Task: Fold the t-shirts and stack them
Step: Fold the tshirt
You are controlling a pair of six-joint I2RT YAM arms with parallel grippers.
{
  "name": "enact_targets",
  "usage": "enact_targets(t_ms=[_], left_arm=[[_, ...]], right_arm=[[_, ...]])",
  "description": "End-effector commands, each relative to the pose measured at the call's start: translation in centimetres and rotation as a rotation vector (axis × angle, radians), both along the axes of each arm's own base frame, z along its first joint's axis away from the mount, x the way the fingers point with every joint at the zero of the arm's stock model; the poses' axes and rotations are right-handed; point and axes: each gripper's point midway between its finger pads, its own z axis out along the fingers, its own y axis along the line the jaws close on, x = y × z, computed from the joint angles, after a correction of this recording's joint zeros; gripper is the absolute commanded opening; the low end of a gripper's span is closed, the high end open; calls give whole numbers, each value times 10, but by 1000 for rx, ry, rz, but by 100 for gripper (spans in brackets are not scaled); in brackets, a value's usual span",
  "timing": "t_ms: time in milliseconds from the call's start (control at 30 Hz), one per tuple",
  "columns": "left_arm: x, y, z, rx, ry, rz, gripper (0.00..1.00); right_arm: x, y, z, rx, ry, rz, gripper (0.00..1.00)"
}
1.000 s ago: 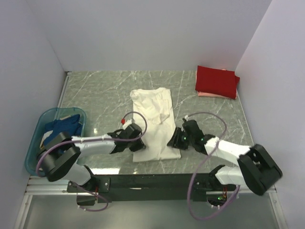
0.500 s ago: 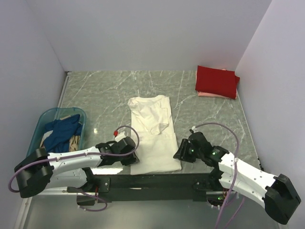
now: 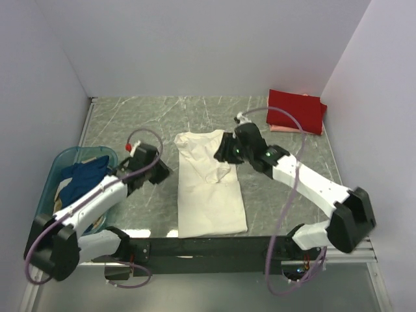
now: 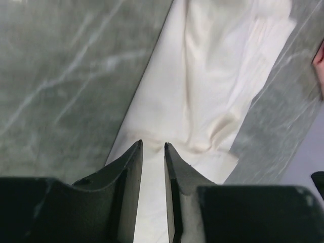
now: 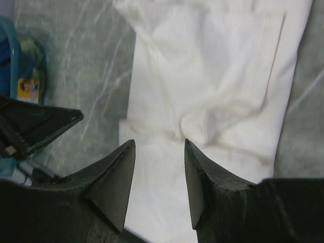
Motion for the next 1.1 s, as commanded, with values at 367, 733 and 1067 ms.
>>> enact_targets(t_ms=[367,733,1067], left_arm=[[137,-14,11,-3,-28,-36,24],[166,-21,-17,31,30,-22,23],[191,-36,-23,24,28,-68,22]], right_arm=[[133,-14,-43,-115,2,-30,50],[155,12,-60,-58,15,54,46],[168,72,-44,46,-75,283,55]])
